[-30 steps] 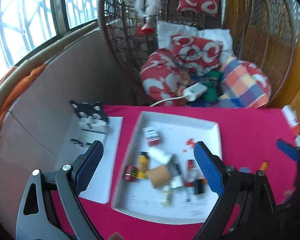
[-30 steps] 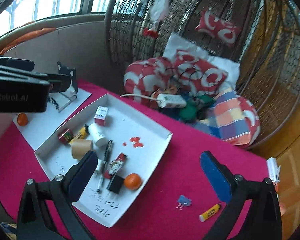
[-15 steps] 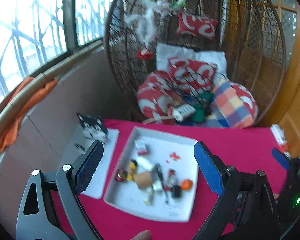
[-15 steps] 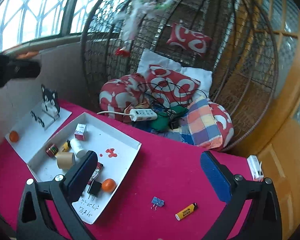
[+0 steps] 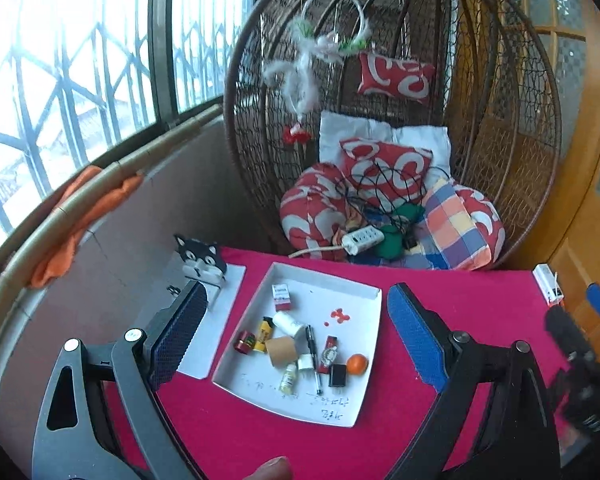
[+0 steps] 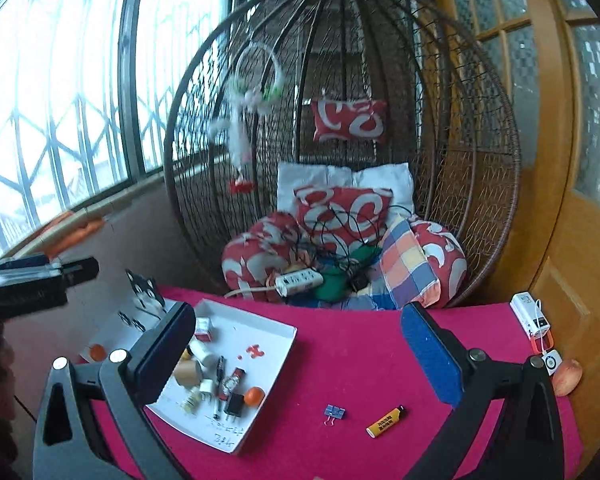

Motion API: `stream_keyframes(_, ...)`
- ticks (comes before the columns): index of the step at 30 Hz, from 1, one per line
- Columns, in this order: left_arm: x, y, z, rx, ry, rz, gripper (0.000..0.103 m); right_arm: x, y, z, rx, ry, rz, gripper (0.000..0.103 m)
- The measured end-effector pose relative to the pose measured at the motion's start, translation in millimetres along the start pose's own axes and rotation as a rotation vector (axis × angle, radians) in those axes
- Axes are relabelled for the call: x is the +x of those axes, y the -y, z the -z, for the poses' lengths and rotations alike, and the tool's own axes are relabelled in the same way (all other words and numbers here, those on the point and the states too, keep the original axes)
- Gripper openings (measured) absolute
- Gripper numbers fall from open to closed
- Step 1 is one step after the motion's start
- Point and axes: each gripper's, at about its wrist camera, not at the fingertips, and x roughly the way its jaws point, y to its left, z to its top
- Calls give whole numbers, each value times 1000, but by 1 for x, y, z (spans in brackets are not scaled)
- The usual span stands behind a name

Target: Organize rigid objects

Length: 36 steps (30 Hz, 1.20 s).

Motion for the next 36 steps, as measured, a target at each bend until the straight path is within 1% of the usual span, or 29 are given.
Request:
stream_keyframes(3, -20, 4, 2, 7, 54, -23, 93, -16, 9, -6, 28, 49, -31, 103)
stream_keyframes(7, -40, 9, 3, 6, 101, -27, 93, -38, 16, -12, 47, 106, -75, 103)
stream_keyframes(9, -45, 11, 4, 5, 109, -19, 93, -46, 17, -12, 40, 121, -90, 103)
stream_keyframes(12, -52, 16, 7, 5, 110, -26, 93, -52, 21, -11, 39, 115, -133, 103)
stream_keyframes(14, -53, 19, 8, -6, 91, -32, 93, -56, 28, -10, 54, 105, -167, 103)
stream_keyframes(16, -56, 21, 9, -14, 89, -51, 93, -63, 33, -8, 61, 118, -171, 103)
stream_keyframes(18, -61, 25, 10, -9, 111, -77, 93, -71, 36, -7, 53, 145, -157, 103)
stream_keyframes(21, -64, 28, 12, -16, 121, -67, 93, -82, 41, -3, 28, 181, -121, 103)
stream_keyframes(23, -62, 31, 14, -20, 107, -46, 93, -83, 43, 1, 16, 181, -111, 103)
stream_keyframes(27, -51, 36, 16, -33, 63, -9, 93, -75, 46, 5, 9, 152, -105, 103)
stream_keyframes(31, -41, 45, 21, -10, 25, -15, 93, -69, 46, 10, 2, 123, -112, 103)
stream_keyframes(36, -27, 52, 30, 24, -43, -18, 93, -63, 46, 12, 6, 101, -123, 103)
